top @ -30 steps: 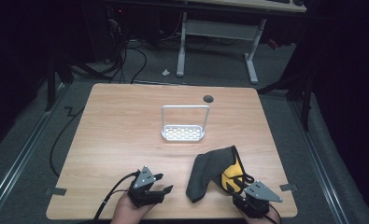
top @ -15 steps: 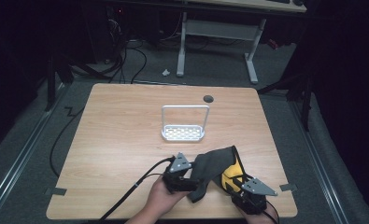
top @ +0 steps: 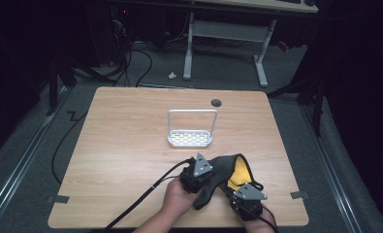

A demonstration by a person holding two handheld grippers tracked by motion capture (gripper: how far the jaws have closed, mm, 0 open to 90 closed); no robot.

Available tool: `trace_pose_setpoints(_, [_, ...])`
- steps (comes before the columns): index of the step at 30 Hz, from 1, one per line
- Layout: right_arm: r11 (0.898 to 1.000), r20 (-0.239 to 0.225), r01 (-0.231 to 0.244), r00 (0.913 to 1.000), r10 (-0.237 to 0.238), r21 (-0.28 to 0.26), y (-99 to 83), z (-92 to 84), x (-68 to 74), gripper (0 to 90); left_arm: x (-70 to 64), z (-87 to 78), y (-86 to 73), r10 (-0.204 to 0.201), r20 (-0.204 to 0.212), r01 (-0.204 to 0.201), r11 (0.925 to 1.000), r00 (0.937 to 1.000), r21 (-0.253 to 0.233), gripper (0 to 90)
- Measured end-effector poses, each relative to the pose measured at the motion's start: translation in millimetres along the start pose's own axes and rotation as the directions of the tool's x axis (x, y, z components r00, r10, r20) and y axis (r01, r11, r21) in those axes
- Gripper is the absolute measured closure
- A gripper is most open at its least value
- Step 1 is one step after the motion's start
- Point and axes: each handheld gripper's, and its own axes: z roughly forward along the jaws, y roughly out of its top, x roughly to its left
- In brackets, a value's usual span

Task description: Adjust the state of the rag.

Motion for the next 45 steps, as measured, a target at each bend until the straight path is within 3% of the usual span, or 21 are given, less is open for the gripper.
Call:
trace_pose_setpoints(2, [1.000, 0.004, -0.005, 1.0000, 0.005, 0.002, -1.3, -1.9, -2.3, 87.1, 13.3, -14.0, -7.3, -0.035, -0.023, 0.034, 0.9993, 0.9991, -0.016, 86.3])
trace_pose_setpoints(7, [1.000, 0.033, -0.021, 0.9992, 0.020, 0.006, -5.5, -6.9, -9.4, 87.6, 40.3, -48.4, -34.3, -0.053, -0.097, 0.053, 0.9986, 0.9939, -0.007, 86.4])
trace_pose_setpoints(12, [0.999, 0.066, -0.044, 0.9969, 0.043, 0.006, -8.3, -8.7, -16.7, 87.8, 56.7, -70.4, -62.1, -0.098, -0.120, 0.100, 0.9949, 0.9879, 0.012, 86.3])
trace_pose_setpoints(19, [0.997, 0.124, -0.082, 0.9891, 0.080, 0.013, -11.4, -6.3, -29.9, 87.8, 73.8, -102.6, -89.2, -0.107, -0.181, 0.117, 0.9920, 0.9776, 0.048, 86.2])
trace_pose_setpoints(22, [0.995, 0.147, -0.104, 0.9839, 0.101, 0.011, -11.7, -2.2, -40.8, 87.7, 81.6, -112.6, -100.2, -0.128, -0.176, 0.141, 0.9878, 0.9760, 0.065, 85.5])
trace_pose_setpoints(24, [0.995, 0.156, -0.099, 0.9831, 0.096, 0.012, -9.4, 1.9, -45.3, 87.4, 80.6, -113.3, -105.7, -0.135, -0.148, 0.150, 0.9844, 0.9797, 0.093, 83.7])
trace_pose_setpoints(27, [0.997, 0.198, -0.071, 0.9780, 0.065, 0.021, -5.7, 7.2, -47.5, 82.8, 75.1, -114.9, -113.5, -0.128, -0.141, 0.143, 0.9847, 0.9817, 0.100, 73.4])
trace_pose_setpoints(29, [0.995, 0.207, -0.098, 0.9742, 0.091, 0.022, -5.3, 6.8, -51.3, 76.1, 74.4, -118.2, -113.7, -0.139, -0.148, 0.154, 0.9834, 0.9792, 0.096, 66.5])
trace_pose_setpoints(34, [0.989, 0.219, -0.145, 0.9653, 0.143, -0.006, -9.9, -5.6, -55.7, 67.7, 77.7, -134.4, -105.2, -0.156, -0.184, 0.161, 0.9870, 0.9704, 0.009, 57.8])
trace_pose_setpoints(40, [0.986, 0.218, -0.156, 0.9620, 0.165, -0.055, -11.4, -27.0, -48.9, 64.3, 80.6, -130.5, -90.4, -0.168, -0.133, 0.165, 0.9857, 0.9767, -0.033, 52.5])
trace_pose_setpoints(45, [0.986, 0.177, -0.146, 0.9713, 0.159, -0.083, -6.2, -33.5, -37.9, 64.0, 75.6, -119.1, -63.2, -0.152, -0.067, 0.147, 0.9859, 0.9860, -0.081, 49.2])
